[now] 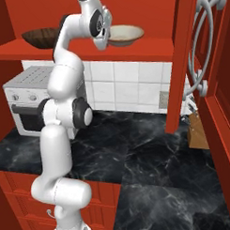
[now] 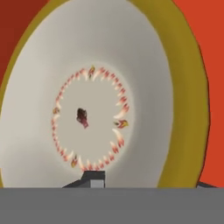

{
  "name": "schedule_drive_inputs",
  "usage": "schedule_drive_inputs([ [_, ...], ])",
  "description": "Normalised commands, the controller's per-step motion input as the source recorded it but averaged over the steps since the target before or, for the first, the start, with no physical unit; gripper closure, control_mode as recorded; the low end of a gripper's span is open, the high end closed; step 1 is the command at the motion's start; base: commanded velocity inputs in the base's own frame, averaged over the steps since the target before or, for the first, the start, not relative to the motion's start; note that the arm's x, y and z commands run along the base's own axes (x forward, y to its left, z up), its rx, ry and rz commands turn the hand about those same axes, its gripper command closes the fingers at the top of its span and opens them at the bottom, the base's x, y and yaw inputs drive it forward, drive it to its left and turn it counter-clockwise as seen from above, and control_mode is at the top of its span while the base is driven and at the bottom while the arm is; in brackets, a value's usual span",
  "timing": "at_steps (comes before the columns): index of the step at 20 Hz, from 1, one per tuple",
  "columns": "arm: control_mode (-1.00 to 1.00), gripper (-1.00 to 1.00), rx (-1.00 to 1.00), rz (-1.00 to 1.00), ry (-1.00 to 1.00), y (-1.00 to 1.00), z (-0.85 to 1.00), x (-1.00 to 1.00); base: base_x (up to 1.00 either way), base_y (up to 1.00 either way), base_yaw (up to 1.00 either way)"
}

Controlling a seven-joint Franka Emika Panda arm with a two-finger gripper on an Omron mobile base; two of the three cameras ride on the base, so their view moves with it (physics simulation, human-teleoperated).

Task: Move the bowls from the cabinet to the plates on the dining table.

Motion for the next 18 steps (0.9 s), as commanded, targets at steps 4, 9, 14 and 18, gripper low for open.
schedule_drive_inputs([
  [4,-1.0,1.0,0.13,0.02,-0.17,0.08,0.65,-0.69,0.0,0.0,0.0],
  [9,-1.0,1.0,0.07,0.03,-0.17,0.02,0.66,-0.98,0.0,0.0,0.0],
  [14,-1.0,1.0,0.09,0.0,-0.14,0.0,0.31,-1.0,0.0,0.0,0.0],
  [18,-1.0,1.0,0.02,0.0,-0.19,0.0,-0.11,-1.0,0.0,0.0,0.0],
])
